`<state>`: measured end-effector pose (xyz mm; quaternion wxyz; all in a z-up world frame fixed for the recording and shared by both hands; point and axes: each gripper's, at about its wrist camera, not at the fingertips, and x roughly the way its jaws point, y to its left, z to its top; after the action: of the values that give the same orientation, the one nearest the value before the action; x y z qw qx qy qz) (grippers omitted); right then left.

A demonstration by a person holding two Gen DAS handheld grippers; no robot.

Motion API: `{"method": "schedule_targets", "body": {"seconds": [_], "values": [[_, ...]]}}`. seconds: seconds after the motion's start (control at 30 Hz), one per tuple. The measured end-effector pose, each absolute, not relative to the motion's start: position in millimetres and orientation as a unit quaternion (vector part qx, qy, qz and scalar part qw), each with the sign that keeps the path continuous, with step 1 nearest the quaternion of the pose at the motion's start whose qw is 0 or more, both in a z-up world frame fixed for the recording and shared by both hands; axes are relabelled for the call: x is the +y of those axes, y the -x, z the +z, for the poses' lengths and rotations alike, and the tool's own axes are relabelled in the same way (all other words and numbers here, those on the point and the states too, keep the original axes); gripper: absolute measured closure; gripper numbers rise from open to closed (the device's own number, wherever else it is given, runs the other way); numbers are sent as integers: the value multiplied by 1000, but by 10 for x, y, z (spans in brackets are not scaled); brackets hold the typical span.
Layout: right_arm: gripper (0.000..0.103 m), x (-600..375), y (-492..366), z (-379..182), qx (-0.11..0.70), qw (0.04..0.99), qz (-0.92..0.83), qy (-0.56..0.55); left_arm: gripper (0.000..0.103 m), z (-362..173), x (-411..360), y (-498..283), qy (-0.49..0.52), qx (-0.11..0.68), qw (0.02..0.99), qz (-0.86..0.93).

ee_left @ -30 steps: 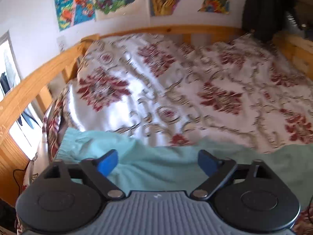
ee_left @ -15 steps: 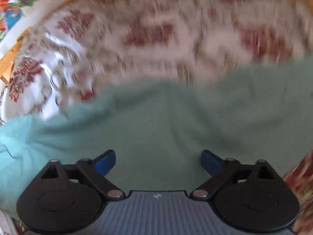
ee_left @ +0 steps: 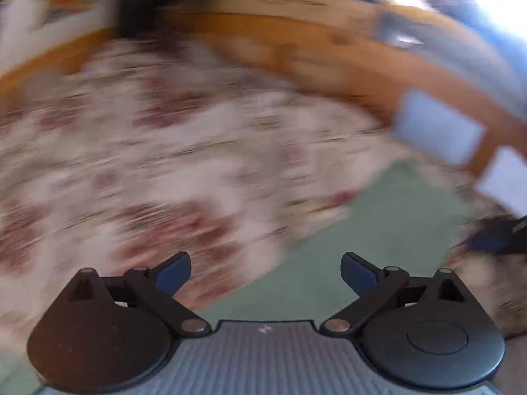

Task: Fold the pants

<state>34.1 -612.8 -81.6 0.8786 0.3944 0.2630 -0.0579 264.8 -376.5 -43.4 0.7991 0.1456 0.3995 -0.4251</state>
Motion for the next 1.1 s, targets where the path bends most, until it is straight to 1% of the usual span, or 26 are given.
{"method": "schedule_targets", "body": {"seconds": [0.1, 0.13, 0.2, 0.27, 0.33, 0.37, 0.47, 0.57, 0.7, 0.87, 0.9, 0.93, 1.0, 1.03, 1.07, 1.1], "values": [[20, -6079, -374, -769, 252, 902, -61, -345, 9, -629, -4211, -2641, -140, 423, 762, -470], [21, -6079, -362, -748, 241, 910, -68, -331, 12, -700, -4304, -2645, -142, 434, 754, -473], [21, -6111, -360, -716, 225, 920, -70, -314, 12, -849, -4393, -2669, -138, 453, 746, -467], [21, -6193, -463, -728, 231, 920, -66, -310, 12, -997, -4393, -2728, -128, 473, 742, -458], [26, -6261, -604, -746, 239, 923, -58, -296, 12, -1111, -4342, -2769, -117, 486, 742, -447], [27, -6282, -674, -747, 242, 927, -54, -283, 12, -1155, -4301, -2790, -108, 491, 743, -442], [29, -6328, -840, -748, 253, 931, -35, -262, 12, -1200, -4191, -2837, -74, 504, 742, -435], [30, -6369, -958, -786, 268, 928, -28, -259, 11, -1192, -4191, -2844, -69, 507, 742, -433], [47, -6286, -880, -723, 268, 935, -17, -234, 11, -1128, -4250, -2868, -75, 503, 745, -432], [59, -6015, -847, -758, 294, 943, -11, -159, 14, -1031, -4288, -2834, -75, 495, 749, -435], [68, -6002, -857, -763, 295, 942, -17, -157, 14, -1019, -4291, -2819, -74, 496, 747, -436], [84, -6006, -868, -769, 297, 941, -24, -162, 14, -1009, -4297, -2808, -73, 496, 745, -439], [89, -6024, -885, -778, 298, 937, -38, -176, 14, -973, -4298, -2785, -76, 495, 742, -445], [93, -6007, -885, -760, 296, 937, -41, -179, 14, -948, -4299, -2785, -76, 495, 741, -447], [94, -5974, -879, -738, 293, 940, -40, -172, 14, -915, -4295, -2789, -73, 494, 740, -450], [98, -5894, -878, -689, 289, 945, -39, -150, 14, -872, -4284, -2800, -68, 493, 739, -454]]}}
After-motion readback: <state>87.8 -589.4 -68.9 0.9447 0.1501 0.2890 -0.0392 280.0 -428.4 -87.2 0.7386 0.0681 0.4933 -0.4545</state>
